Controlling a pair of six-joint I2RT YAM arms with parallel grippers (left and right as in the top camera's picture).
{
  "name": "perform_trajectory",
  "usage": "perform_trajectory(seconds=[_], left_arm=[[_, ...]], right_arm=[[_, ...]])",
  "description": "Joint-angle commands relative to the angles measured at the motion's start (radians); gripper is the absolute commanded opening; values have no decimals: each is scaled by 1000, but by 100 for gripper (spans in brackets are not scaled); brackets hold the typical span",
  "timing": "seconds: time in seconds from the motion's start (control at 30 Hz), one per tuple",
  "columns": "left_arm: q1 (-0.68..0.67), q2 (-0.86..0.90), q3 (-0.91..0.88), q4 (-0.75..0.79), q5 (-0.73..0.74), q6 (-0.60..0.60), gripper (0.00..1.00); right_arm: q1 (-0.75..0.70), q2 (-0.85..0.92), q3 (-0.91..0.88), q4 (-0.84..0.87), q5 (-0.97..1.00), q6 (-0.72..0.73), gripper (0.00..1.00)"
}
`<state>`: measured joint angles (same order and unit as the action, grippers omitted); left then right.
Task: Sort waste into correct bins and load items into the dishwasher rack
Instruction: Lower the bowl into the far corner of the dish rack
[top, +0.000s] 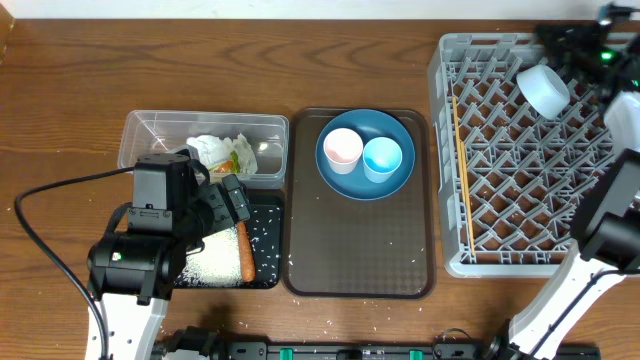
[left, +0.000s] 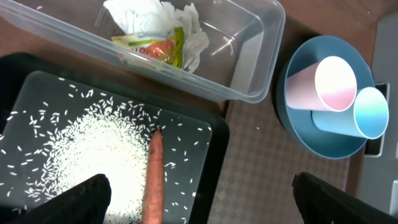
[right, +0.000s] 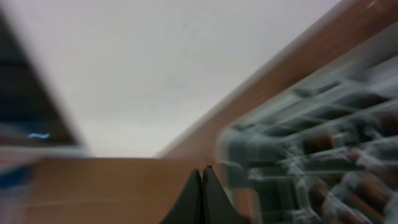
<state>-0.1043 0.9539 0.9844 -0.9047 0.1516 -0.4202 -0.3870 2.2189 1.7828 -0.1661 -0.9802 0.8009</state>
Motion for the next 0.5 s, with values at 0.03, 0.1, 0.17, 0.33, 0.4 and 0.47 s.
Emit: perform_trajectory(seconds=[0.03, 0.1, 0.17, 0.33, 0.4, 0.47], left_arm=[[6, 0, 15, 0, 5, 8, 96], [6, 0, 15, 0, 5, 9, 96], [6, 0, 15, 0, 5, 9, 96], [6, 0, 15, 0, 5, 8, 96], [6, 0, 15, 0, 5, 9, 96], [6, 0, 14, 0, 5, 9, 96]], right_arm=[[51, -1, 187, -320, 394, -552, 1], [69, -1, 268, -442, 505, -635, 1], [80, -1, 350, -547, 586, -682, 1], [69, -1, 429, -719, 729, -710, 1], [58, 0, 426, -760, 768, -709, 1], [44, 1, 419, -781, 780, -709, 1]])
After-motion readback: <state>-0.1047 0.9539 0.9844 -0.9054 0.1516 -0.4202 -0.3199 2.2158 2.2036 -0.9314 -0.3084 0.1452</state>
